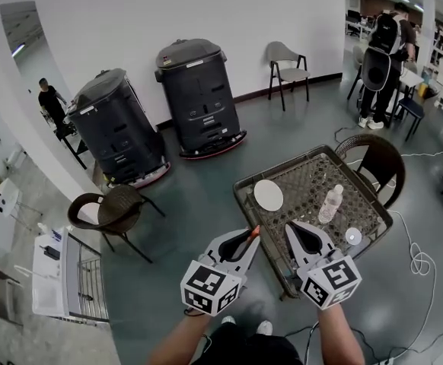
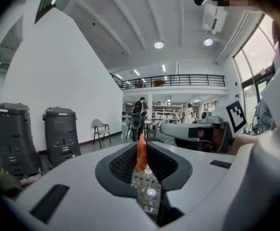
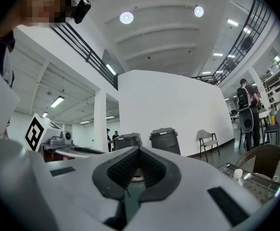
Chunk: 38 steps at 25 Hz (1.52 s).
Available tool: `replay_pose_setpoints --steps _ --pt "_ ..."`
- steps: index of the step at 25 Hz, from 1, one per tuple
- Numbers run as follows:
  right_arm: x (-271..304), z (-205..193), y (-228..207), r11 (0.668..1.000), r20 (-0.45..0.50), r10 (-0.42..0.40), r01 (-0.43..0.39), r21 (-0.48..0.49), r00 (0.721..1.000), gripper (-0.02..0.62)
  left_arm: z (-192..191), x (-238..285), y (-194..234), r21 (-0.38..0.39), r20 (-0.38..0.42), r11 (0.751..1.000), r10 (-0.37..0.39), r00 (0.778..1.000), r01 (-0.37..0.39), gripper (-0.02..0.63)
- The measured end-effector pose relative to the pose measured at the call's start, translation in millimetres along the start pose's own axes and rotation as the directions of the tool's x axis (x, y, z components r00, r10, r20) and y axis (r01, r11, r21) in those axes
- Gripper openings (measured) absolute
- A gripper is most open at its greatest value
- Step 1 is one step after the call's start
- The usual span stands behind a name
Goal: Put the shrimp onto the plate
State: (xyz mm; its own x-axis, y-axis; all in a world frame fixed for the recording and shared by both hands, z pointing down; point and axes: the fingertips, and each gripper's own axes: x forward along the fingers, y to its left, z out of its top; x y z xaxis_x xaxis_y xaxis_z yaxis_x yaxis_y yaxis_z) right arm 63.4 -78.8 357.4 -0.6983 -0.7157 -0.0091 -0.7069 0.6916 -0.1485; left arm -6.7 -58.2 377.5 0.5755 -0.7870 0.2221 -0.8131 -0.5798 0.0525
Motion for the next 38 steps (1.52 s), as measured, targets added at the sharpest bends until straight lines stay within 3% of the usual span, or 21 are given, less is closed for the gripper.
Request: replay_pose_setpoints --steps 8,15,28,38 --pt "27.0 -9.0 -41.2 0.997 -0.04 -0.071 0.07 -0.023 0.997 0.005 -12.5 51.6 42.9 -0.012 -0.025 0.999 -0.035 0.999 0.035 0.069" --pt "74.8 -8.3 -81.5 0.985 -0.058 -0.167 0.165 -0.047 0.984 0.005 -7.5 107.0 84.8 0.054 -0.047 0.99 -0.126 0.991 0.129 0.069" --pt "151.1 -29.3 -131.2 0.935 -0.116 -0.354 0.352 -0.031 0.928 0.005 -13.6 187.2 147.3 0.013 -0.097 0.941 -0.336 0.937 0.338 0.069" --pt "148.5 -74.3 -160.2 0.899 -0.196 -0.425 0.437 0.024 0.884 0.005 -58.2 223.7 153.6 -0.042 -0.197 0.923 -0.384 0.902 0.383 0.069"
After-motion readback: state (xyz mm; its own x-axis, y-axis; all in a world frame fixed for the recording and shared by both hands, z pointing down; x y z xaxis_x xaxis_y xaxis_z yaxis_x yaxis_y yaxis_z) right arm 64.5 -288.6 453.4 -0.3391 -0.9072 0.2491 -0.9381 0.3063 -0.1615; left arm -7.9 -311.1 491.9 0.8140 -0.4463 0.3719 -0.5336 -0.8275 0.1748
